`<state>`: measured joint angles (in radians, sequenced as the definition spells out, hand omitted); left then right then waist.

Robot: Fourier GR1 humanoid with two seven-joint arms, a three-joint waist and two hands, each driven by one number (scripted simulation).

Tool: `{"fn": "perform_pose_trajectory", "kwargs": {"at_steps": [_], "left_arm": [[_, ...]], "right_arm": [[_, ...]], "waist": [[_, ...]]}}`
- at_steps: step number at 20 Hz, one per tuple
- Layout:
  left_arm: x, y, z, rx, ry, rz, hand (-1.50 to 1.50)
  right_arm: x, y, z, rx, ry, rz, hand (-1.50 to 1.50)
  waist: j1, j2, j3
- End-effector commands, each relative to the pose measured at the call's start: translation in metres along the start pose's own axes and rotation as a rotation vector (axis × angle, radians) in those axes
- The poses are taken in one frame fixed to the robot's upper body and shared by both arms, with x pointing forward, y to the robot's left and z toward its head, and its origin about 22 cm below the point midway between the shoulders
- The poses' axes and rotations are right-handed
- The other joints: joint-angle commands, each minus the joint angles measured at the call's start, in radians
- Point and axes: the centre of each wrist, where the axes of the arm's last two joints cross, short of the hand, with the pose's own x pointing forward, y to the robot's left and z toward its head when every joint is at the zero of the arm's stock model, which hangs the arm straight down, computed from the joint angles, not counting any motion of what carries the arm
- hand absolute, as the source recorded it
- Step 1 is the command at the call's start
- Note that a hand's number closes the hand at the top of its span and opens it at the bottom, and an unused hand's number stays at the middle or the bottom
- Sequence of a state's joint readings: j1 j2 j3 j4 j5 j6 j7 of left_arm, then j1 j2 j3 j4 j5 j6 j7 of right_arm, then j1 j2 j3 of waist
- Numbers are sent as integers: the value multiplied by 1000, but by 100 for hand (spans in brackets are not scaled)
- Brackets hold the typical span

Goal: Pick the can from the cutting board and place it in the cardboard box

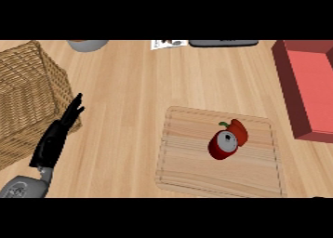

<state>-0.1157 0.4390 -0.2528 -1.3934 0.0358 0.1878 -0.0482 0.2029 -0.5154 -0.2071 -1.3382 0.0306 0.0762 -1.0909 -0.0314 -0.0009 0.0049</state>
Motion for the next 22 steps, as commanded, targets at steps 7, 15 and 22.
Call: {"fn": "perform_pose_trajectory", "kwargs": {"at_steps": [7, 15, 22], "left_arm": [[-12, -9, -7, 9, 42, -24, 0], [-21, -11, -8, -1, 40, -37, 0], [-22, -3, 2, 0, 37, -31, 0]], "right_arm": [[74, 0, 11, 223, 0, 187, -150], [112, 30, -15, 254, 145, 336, -150], [121, 65, -44, 334, 238, 347, -150]], "waist": [[15, 0, -6], [24, 2, -6], [32, 1, -6]]}}
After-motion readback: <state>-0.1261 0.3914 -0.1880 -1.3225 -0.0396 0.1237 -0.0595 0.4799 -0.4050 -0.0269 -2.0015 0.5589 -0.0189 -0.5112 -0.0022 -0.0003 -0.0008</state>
